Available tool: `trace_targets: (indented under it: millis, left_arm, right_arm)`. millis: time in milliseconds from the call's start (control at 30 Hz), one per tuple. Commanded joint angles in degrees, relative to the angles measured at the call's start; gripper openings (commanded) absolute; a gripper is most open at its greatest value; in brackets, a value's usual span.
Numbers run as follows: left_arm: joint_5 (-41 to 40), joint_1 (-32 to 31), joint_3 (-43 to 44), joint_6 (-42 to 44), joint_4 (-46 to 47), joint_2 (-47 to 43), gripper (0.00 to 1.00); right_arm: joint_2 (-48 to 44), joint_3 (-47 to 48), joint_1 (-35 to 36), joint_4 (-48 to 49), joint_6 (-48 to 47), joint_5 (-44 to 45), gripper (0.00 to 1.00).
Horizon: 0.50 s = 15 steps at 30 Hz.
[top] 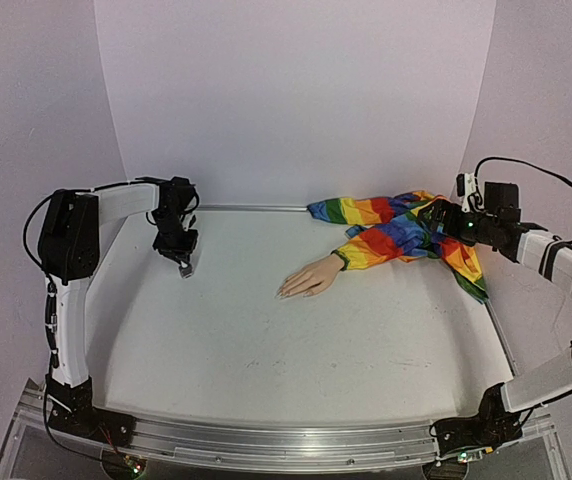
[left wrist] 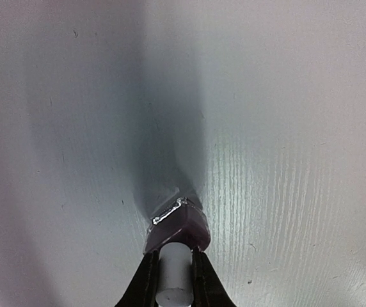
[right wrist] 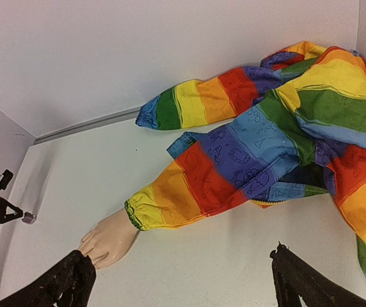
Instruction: Paint the nails
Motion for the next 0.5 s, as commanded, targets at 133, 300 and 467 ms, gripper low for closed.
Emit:
trace_targets:
  millis: [133,300,467]
  left_arm:
    - [4.21,-0.92,0.82,0.31,-1.89,-7.60,0.00]
    - [19.53,-1.69,-0.06,-2.08,-3.18,-13.38,0.00]
    - [31.33,-5.41,-1.06,-3.79,-3.57,-17.89,0.00]
  right_arm:
    - [1.17,2.17,-0.18,0.81,-4.27,-4.27,0.98]
    - [3.98,0.63,4.51,7.73,-6.47,-12.73,0.98]
    - [11.19,4.45,17.96,12.50,-11.33,-16.84,0.98]
